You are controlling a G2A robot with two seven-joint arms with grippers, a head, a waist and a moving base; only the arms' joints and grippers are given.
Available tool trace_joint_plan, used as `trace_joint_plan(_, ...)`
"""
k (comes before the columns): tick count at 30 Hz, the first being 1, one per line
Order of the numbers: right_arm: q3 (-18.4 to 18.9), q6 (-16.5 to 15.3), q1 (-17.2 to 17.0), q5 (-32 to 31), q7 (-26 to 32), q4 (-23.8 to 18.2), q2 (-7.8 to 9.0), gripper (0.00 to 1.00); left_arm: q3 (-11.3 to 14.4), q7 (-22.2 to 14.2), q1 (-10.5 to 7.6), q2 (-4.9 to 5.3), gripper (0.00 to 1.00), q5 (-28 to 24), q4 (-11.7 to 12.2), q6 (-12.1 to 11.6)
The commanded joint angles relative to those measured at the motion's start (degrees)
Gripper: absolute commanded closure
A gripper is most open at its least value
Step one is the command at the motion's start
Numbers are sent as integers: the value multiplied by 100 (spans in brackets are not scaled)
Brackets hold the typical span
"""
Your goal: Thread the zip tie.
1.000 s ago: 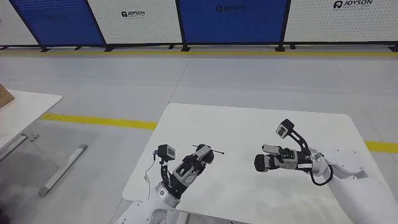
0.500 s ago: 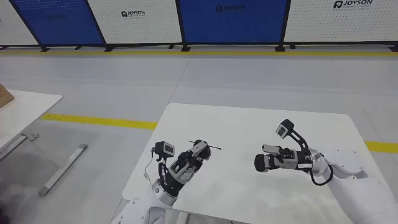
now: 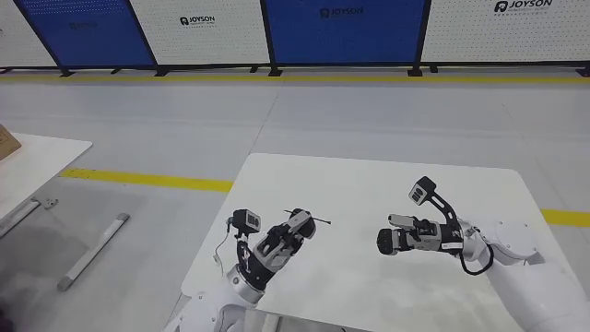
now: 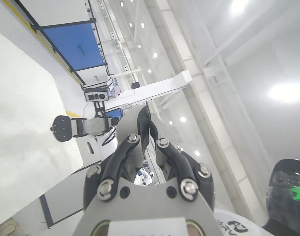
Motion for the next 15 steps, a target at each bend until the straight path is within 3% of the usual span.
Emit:
trace_joint_plan(1,0,0,0,0,0,0,0,0,108,59,-102,-7,100,145,142,210)
trace_joint_plan(8,0,0,0,0,0,0,0,0,499,313,-465,-24,100,1140,641,926)
trace_joint_plan(12,0,0,0,0,0,0,0,0,715,495,-620,-45,100,1501,872,1112)
trace_joint_plan(15,0,0,0,0,0,0,0,0,854,652,-667,-67,100,1580,948,1119)
